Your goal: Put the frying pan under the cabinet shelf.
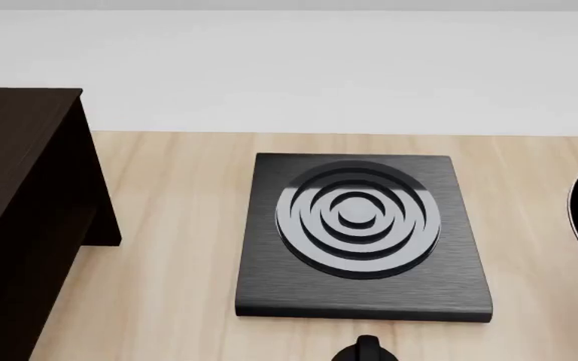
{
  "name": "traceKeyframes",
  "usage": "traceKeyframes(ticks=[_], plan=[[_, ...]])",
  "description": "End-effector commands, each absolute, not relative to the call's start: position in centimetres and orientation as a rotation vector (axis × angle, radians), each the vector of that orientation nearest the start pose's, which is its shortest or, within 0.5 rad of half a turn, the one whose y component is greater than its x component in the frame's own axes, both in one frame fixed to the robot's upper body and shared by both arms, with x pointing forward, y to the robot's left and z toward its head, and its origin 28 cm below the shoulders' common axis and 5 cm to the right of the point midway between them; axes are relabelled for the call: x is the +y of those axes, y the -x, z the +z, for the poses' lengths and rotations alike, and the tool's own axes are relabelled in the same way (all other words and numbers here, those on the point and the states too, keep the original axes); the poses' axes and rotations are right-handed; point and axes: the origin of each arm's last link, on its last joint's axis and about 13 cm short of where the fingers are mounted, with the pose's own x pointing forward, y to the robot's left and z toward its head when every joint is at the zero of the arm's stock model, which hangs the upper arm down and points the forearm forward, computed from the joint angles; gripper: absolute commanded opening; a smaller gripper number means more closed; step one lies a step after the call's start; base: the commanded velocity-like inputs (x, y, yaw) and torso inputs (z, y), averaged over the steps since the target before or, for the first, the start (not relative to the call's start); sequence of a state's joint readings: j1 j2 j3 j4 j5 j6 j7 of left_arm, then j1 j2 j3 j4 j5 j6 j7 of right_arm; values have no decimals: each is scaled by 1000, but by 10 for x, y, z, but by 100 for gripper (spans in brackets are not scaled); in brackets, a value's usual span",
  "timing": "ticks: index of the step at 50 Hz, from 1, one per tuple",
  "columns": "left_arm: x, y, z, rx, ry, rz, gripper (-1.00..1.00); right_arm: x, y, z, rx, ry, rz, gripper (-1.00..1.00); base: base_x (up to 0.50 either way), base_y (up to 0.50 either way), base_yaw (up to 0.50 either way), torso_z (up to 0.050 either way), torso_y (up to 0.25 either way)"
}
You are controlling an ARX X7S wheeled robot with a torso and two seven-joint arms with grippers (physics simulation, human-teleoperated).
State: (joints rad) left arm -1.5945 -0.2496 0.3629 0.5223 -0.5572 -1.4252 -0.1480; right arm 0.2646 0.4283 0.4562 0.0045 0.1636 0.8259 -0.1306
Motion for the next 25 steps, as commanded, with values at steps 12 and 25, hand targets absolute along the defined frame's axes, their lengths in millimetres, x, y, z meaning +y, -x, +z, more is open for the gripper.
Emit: traceKeyframes(ticks=[12,25], plan=[[183,-227,427,-557,-478,-260,100,-268,-216,148,255,102,-292,-100,0,0,0,0,2],[186,-217,440,-582,-482,-249,100,-261,-210,173,228,148,-255,-100,0,0,0,0,2]])
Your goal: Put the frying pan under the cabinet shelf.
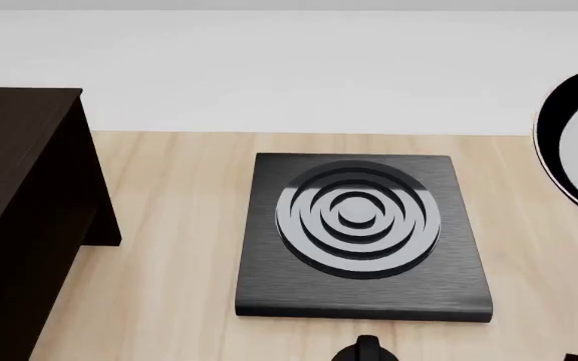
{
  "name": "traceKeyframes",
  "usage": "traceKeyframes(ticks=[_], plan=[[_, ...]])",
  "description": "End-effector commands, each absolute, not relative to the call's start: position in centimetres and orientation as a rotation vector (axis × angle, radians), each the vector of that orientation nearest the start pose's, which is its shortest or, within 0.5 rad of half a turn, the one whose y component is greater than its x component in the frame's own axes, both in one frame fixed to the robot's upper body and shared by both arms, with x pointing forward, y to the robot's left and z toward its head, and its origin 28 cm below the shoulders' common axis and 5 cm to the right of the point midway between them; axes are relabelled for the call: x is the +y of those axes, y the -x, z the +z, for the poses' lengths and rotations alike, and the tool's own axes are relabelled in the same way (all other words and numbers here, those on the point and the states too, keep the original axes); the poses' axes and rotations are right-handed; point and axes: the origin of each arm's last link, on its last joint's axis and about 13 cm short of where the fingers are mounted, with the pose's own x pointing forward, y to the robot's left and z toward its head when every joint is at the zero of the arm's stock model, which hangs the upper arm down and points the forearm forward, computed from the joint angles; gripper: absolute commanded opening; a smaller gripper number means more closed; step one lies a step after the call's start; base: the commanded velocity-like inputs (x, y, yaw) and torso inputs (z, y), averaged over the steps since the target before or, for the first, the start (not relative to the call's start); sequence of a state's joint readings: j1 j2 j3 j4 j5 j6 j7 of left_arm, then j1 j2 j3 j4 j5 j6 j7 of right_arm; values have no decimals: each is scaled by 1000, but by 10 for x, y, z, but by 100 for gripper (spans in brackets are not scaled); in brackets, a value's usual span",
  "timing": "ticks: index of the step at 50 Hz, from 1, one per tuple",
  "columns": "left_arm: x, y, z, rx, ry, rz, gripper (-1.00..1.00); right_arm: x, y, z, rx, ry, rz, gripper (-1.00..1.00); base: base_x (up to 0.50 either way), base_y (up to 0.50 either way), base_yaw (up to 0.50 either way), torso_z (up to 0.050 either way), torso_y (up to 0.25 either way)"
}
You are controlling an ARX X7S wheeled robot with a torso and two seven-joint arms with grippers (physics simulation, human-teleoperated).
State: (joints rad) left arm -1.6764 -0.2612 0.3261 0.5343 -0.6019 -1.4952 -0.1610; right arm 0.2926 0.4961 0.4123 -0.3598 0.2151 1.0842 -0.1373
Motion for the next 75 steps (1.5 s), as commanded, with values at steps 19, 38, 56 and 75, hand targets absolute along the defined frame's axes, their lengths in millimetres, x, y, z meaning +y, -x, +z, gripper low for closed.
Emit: traceKeyframes(ticks=[19,38,56,75], plan=[[190,-198,456,-667,-506,-203,100,-254,-203,209,173,208,-219,-100,0,0,0,3,-28],[192,-164,477,-743,-534,-178,100,-251,-193,236,111,258,-194,-100,0,0,0,10,-130],[191,-146,488,-775,-557,-171,100,-243,-182,250,81,274,-151,-100,0,0,0,10,-105],[196,-143,488,-766,-543,-158,100,-211,-172,272,65,357,42,-100,0,0,0,0,0]])
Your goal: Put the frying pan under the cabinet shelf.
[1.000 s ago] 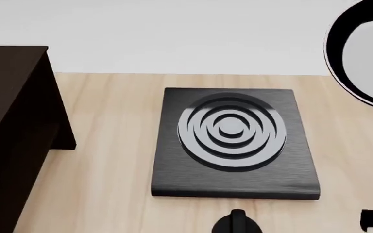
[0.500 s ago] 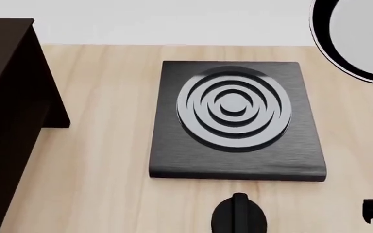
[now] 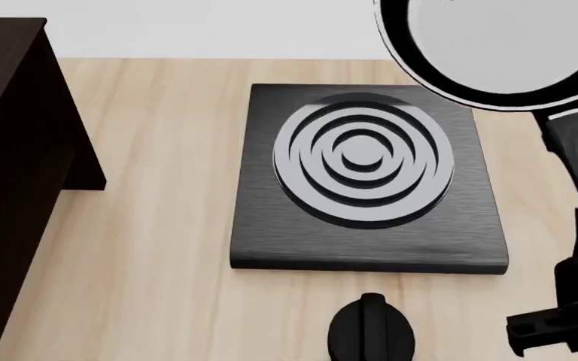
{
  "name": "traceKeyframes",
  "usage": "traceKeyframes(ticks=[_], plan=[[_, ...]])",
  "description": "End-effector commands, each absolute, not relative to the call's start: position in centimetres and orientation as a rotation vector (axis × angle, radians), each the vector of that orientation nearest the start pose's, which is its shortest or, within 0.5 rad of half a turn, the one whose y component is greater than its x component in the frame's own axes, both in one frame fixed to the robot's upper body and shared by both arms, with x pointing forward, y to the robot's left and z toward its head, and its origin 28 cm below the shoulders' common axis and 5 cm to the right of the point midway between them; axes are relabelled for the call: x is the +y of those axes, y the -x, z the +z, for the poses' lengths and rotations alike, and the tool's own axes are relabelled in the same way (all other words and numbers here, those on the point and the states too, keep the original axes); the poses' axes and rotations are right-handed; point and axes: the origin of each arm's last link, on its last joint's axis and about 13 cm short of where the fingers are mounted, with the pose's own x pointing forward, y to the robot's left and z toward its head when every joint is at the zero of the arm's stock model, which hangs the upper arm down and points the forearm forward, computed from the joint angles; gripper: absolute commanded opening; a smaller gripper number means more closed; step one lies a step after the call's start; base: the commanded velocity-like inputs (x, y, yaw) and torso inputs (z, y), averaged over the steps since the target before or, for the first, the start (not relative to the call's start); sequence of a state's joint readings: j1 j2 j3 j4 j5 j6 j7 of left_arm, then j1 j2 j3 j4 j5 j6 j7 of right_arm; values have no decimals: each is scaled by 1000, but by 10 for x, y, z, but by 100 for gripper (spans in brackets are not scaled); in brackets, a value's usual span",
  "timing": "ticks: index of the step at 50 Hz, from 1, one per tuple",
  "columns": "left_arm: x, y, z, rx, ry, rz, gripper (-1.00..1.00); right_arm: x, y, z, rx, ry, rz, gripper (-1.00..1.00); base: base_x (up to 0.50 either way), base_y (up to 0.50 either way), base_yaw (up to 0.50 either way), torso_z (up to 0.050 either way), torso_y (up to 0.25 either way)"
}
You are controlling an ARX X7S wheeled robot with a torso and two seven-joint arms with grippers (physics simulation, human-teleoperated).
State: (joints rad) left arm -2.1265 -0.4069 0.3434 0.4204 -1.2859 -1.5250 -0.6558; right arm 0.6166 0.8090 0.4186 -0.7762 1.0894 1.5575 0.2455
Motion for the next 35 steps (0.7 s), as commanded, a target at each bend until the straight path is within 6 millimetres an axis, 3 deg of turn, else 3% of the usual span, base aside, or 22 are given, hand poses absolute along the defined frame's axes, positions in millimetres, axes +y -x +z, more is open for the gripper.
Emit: traceKeyframes(ticks=[1,18,35], plan=[[196,-143,488,-766,-541,-157,100,-209,-172,272,66,358,52,-100,0,0,0,0,15],[199,-143,484,-762,-529,-153,100,-197,-160,275,116,393,129,-100,0,0,0,0,1],[203,-141,480,-778,-536,-131,100,-184,-148,293,182,471,201,-100,0,0,0,0,2]])
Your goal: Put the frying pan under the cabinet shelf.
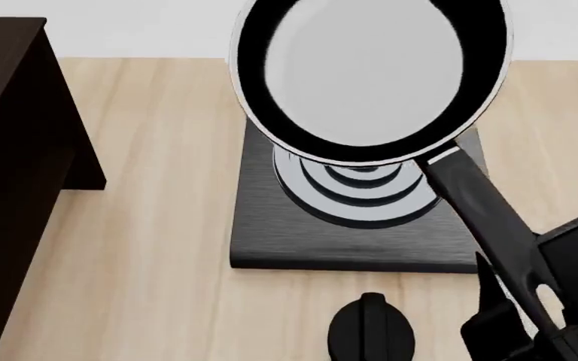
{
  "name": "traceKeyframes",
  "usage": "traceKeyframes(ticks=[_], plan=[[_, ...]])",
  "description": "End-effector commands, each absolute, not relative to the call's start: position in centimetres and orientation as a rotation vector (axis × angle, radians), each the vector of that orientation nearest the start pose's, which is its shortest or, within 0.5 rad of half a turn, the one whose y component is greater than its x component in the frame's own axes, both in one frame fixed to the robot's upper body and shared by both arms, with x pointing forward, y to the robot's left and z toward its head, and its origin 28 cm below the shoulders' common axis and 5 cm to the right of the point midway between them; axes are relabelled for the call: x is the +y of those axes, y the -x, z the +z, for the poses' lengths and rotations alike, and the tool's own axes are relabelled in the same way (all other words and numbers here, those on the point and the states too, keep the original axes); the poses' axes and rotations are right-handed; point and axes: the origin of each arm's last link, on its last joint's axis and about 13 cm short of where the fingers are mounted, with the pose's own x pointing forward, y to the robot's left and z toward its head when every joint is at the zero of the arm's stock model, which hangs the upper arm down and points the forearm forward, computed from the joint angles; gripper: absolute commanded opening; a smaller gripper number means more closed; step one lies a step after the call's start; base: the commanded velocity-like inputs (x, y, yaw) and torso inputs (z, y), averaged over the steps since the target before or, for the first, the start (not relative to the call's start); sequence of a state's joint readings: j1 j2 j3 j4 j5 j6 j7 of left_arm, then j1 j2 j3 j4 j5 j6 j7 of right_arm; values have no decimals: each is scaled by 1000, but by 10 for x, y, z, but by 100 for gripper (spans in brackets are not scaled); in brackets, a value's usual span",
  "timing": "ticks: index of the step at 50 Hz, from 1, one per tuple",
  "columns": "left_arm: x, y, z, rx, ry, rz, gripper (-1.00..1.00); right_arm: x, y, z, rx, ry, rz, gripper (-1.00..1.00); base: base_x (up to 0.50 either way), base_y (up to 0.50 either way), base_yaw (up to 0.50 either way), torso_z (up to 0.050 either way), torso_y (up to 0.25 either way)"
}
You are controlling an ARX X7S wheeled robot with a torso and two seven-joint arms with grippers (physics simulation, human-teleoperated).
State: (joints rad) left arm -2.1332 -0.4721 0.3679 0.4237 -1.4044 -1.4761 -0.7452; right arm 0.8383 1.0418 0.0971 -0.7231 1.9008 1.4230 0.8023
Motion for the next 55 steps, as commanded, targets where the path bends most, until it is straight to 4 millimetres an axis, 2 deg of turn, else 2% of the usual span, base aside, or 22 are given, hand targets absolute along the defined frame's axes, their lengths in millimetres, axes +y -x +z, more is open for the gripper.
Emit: traceKeyframes(ticks=[1,25,36,55], plan=[[203,-141,479,-778,-531,-134,100,-183,-147,293,189,479,205,-100,0,0,0,0,0],[209,-148,466,-765,-489,-150,100,-168,-126,297,256,540,268,-100,0,0,0,1,1],[209,-143,466,-766,-489,-147,100,-164,-119,293,261,531,305,-100,0,0,0,0,2],[214,-141,462,-758,-479,-129,100,-153,-122,292,265,511,385,-100,0,0,0,1,2]])
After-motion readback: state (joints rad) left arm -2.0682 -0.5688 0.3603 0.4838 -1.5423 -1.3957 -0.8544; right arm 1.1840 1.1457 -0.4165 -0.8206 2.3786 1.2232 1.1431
